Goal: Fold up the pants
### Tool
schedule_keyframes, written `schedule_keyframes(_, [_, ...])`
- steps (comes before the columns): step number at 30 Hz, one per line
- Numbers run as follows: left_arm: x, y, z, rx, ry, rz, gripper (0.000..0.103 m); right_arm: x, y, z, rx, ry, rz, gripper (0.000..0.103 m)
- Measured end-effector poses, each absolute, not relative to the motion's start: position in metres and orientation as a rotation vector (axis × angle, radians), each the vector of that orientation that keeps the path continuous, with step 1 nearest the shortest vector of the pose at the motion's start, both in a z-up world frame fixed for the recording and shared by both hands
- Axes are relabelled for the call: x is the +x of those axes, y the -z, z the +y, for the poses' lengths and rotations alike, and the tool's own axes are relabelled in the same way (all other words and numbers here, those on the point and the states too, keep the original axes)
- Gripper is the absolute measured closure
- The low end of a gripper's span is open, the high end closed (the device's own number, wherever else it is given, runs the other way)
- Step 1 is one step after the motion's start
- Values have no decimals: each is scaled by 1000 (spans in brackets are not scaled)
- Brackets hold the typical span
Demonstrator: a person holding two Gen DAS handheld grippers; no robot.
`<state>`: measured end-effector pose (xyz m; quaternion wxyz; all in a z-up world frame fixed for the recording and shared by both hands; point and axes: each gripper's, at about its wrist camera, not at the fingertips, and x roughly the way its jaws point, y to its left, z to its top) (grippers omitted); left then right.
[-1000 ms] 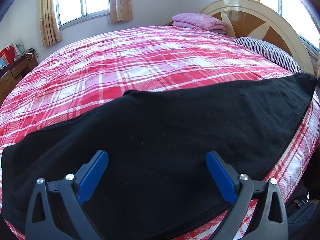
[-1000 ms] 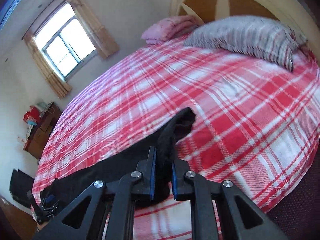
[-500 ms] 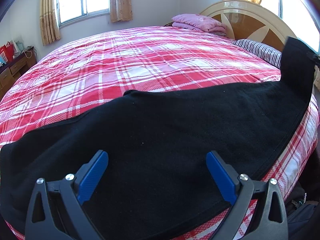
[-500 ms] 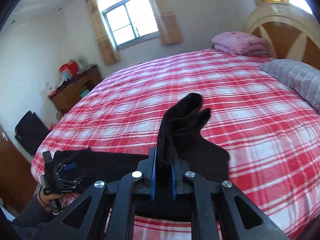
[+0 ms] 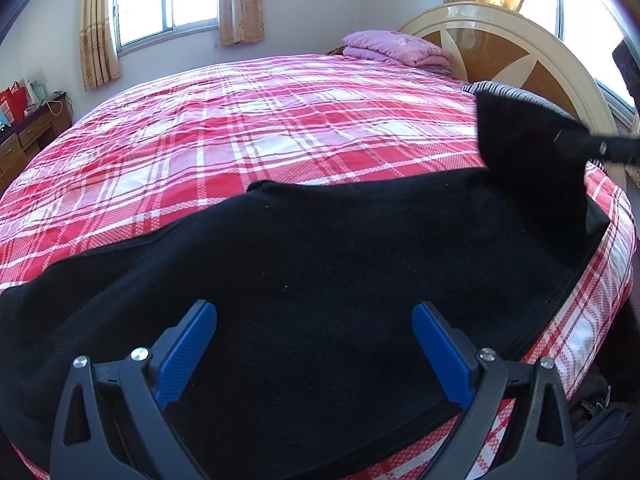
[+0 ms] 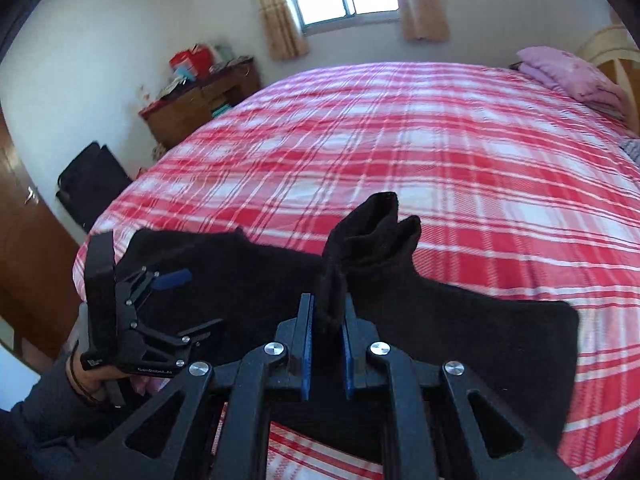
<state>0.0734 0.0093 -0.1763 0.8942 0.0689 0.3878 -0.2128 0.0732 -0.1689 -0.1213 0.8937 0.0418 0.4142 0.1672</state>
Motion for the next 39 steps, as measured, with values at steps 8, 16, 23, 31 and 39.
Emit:
schedule_keyframes(8, [74,176,9,141,441,800,2,83,174,-130,-2,-415,1008,90])
schedule_keyframes(16, [72,161,12,18,502,778,2,65,160,-159,53,-521,997,33])
schedule_keyframes(23, [74,148,-37,47,649,801,2,57,146,-246,169,-339,913,33])
schedule_keyframes(31, [104,168,-92,44,716,961,40,62,155,-330,475,-195,826,33])
schedule_keyframes(39, [91,141,-73,-80,739,948,89,60,158,-345,515,-142,793,33])
